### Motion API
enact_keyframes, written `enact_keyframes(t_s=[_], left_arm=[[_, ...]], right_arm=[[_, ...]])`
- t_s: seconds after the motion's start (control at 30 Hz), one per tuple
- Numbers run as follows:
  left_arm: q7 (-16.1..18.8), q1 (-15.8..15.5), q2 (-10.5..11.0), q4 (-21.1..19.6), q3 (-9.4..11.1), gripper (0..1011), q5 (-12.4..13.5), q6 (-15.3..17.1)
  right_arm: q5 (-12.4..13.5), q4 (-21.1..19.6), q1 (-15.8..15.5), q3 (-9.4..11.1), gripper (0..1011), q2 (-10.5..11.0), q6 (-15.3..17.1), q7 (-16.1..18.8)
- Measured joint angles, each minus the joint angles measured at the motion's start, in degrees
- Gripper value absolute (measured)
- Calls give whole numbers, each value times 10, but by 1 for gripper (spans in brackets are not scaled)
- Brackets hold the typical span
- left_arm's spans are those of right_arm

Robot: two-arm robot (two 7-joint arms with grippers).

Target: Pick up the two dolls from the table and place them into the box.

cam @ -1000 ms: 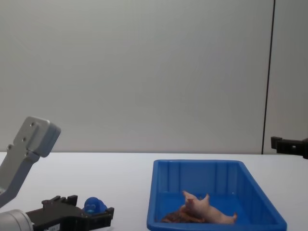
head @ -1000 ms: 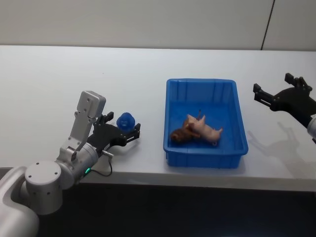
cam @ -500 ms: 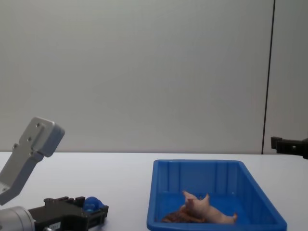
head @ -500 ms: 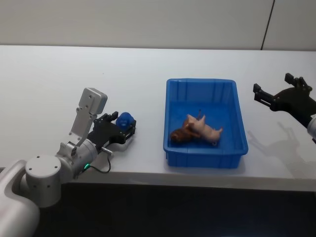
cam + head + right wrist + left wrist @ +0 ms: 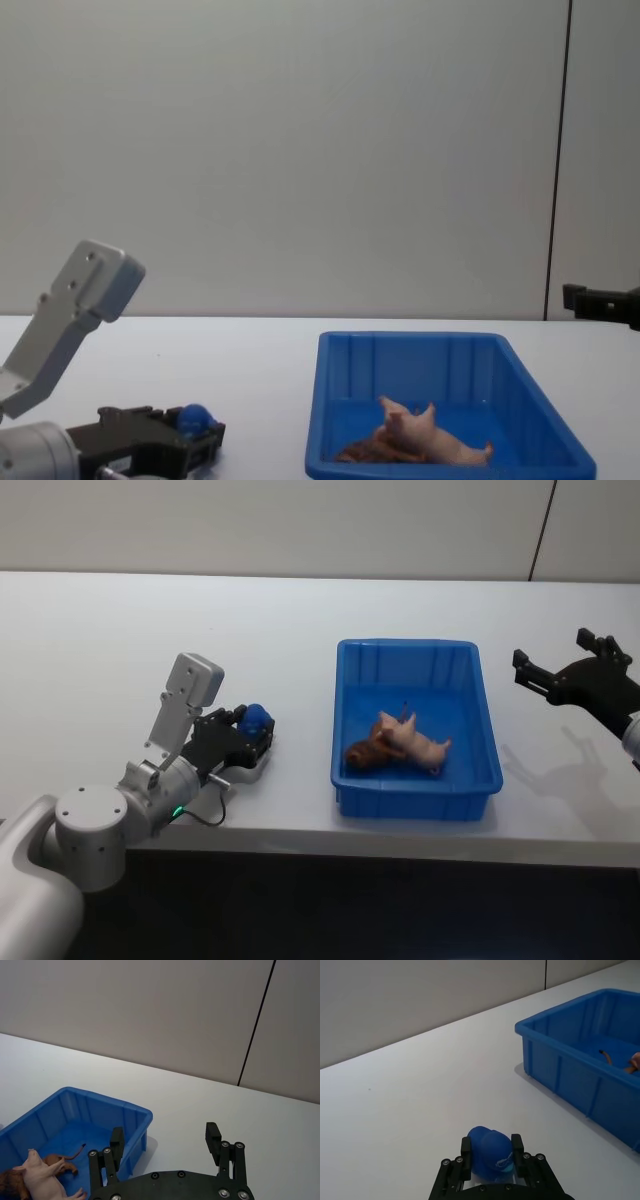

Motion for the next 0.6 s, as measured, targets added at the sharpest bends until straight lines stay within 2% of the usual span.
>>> enact_keyframes(t_s=[0.4,0.6], left_arm=[[-4,-8,-7,-47,3,393,14,-5],[-13,-19,-20,-77,11,355,21,-10]], right_arm=[[0,0,0,0,1001,0,0,0],[0,0,0,0,1001,0,0,0]])
